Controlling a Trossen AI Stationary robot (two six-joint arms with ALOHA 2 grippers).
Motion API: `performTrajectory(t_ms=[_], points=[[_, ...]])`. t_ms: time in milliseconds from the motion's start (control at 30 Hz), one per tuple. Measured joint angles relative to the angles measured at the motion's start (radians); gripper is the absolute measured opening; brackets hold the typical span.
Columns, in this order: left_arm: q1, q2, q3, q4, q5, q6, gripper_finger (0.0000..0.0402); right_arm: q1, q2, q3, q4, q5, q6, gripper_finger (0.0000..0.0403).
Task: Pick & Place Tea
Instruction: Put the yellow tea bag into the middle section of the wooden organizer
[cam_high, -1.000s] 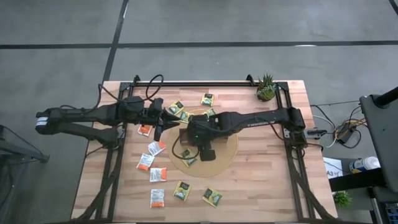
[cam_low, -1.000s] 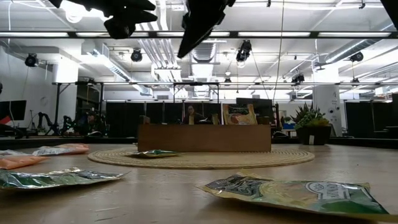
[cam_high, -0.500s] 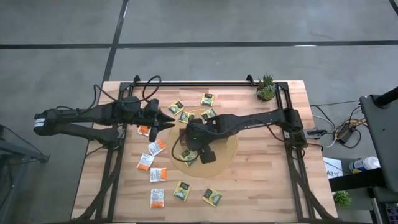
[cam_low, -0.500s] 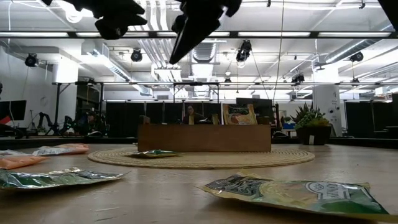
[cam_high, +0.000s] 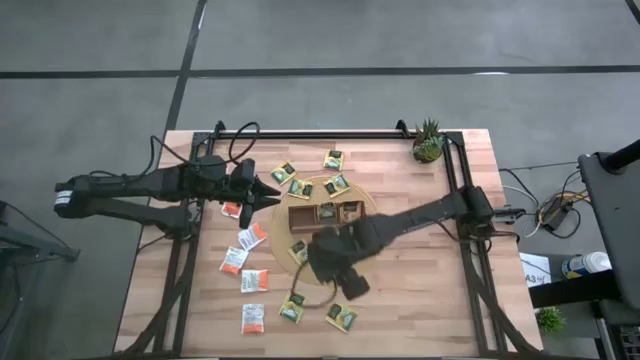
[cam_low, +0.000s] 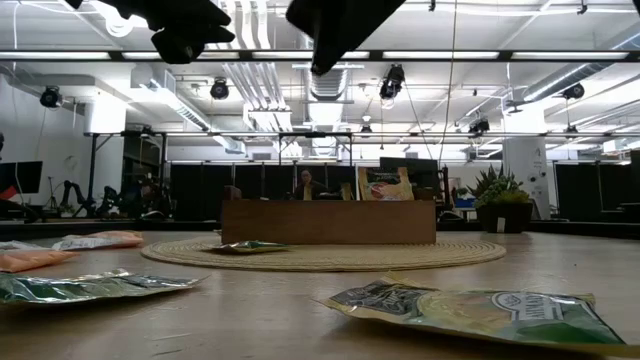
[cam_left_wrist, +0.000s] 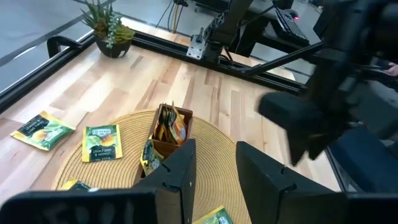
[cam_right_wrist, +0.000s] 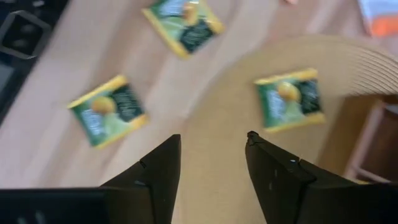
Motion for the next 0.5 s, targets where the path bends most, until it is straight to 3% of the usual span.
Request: performTrajectory(t_ms=[500], points=[[0.0, 0.0, 0.0, 0.001, 0.0, 0.021, 0.0108, 0.101, 0.031, -0.019, 0.008, 0.036, -0.068, 0.0201]])
